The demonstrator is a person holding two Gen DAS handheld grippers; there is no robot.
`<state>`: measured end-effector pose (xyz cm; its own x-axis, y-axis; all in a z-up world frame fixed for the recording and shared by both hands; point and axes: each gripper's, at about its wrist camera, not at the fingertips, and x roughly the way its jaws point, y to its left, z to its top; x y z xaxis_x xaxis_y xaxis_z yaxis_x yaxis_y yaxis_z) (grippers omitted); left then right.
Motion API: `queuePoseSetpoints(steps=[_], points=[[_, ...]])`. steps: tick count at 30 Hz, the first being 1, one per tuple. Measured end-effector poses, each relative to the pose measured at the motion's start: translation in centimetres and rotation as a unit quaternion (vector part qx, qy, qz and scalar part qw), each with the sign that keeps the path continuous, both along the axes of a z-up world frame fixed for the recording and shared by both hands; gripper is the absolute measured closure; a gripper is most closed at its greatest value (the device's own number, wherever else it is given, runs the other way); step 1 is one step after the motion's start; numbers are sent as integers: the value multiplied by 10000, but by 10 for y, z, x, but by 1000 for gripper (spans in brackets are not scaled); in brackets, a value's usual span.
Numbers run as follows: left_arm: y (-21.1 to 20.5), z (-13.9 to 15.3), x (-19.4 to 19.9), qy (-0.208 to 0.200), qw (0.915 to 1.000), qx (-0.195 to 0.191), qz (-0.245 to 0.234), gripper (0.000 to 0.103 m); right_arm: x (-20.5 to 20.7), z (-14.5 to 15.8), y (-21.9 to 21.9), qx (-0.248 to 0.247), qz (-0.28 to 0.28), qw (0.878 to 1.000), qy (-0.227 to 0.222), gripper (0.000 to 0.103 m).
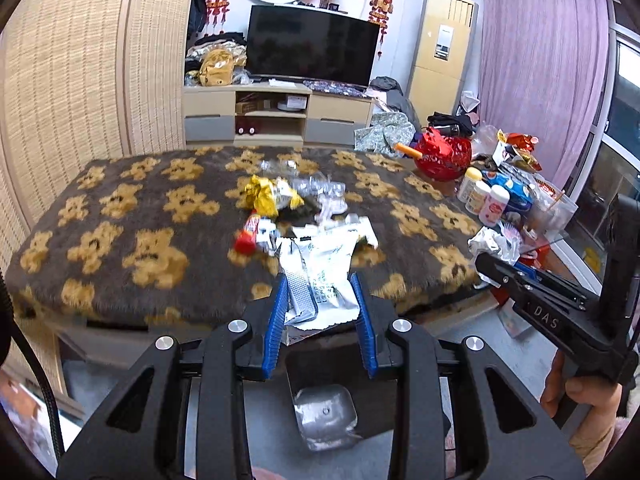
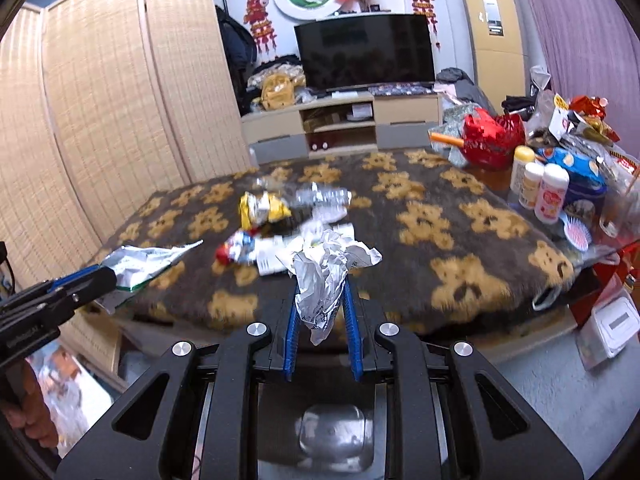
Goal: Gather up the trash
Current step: 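Carry the receipts and foil in both grippers down over the black bin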
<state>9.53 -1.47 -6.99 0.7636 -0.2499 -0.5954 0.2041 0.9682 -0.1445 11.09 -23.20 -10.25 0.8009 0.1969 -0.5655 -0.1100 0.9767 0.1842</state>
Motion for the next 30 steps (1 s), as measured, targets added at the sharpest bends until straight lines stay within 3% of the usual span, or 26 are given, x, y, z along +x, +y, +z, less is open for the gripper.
queuePoseSetpoints(steps=[11, 21, 26, 30], points=[[-13, -79, -33, 605, 9980, 39, -180, 73, -24, -73, 4, 25, 151, 9969, 772, 80], [-34, -165, -16, 1462, 9884, 153, -376, 73, -5, -139, 2, 236, 294, 9857, 1644, 79], [-41, -189, -3, 1754, 9833, 96, -476, 73, 10, -170, 0, 371, 279, 9767, 2094, 79], [-45, -199, 6, 1849, 9814, 94, -509, 73, 21, -181, 4, 410, 317, 9740, 2207, 79]])
